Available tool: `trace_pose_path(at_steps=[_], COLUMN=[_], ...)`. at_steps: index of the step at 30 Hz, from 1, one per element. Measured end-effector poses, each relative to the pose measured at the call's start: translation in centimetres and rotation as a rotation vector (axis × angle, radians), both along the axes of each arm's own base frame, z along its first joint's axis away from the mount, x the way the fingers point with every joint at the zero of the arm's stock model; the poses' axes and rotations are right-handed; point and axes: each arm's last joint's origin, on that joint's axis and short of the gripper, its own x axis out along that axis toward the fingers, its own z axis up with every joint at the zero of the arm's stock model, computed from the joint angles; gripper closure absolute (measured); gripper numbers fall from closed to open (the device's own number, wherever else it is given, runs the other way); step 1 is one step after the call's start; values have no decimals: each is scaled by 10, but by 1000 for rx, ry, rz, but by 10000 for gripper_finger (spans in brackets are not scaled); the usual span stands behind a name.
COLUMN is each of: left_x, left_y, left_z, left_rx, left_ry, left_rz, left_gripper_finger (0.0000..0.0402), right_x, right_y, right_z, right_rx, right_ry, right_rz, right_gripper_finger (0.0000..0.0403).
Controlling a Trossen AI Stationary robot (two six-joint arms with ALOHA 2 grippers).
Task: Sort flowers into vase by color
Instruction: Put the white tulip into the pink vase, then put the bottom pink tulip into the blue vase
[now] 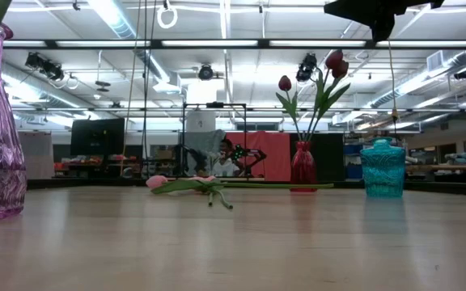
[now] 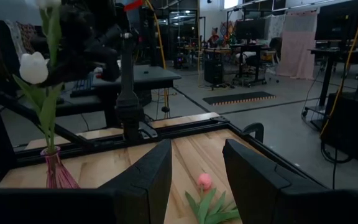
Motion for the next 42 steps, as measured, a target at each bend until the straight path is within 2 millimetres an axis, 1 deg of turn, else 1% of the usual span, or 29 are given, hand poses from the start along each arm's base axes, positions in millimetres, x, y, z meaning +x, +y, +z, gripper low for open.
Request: trace_pose_path(at_steps=[4, 10, 17, 19, 21, 25, 34, 39, 42], left_x=[-1, -2, -7, -12, -15, -17, -19, -23, -28], left_y=[0, 1, 2, 5, 6, 6, 6, 7, 9], left_z=[-4, -7, -8, -5, 2, 13, 23, 24, 28], left_rx=[50, 60, 73, 102, 113, 106, 100, 111, 127], left_ry=[15, 50, 79, 95, 75, 41, 30, 81, 108], left_rz=[35, 41, 49, 48, 45, 46, 48, 46, 60], left_gripper_finger=[356, 307, 269, 265, 264, 264, 265, 265, 265], right_x=[0, 1, 2, 2, 2, 2, 2, 2, 2], right_y=[-1, -5, -6, -6, -6, -5, -5, -5, -5], right_z=[0, 0, 1, 1, 1, 1, 1, 1, 1], right_rx=[0, 1, 5, 5, 5, 8, 16, 16, 16], right_ry=[0, -2, -14, -14, -14, -15, -18, -18, -18], right_rz=[-7, -22, -29, -29, -28, 5, 24, 24, 24], right_gripper_finger=[244, 244, 244, 244, 244, 244, 244, 244, 244])
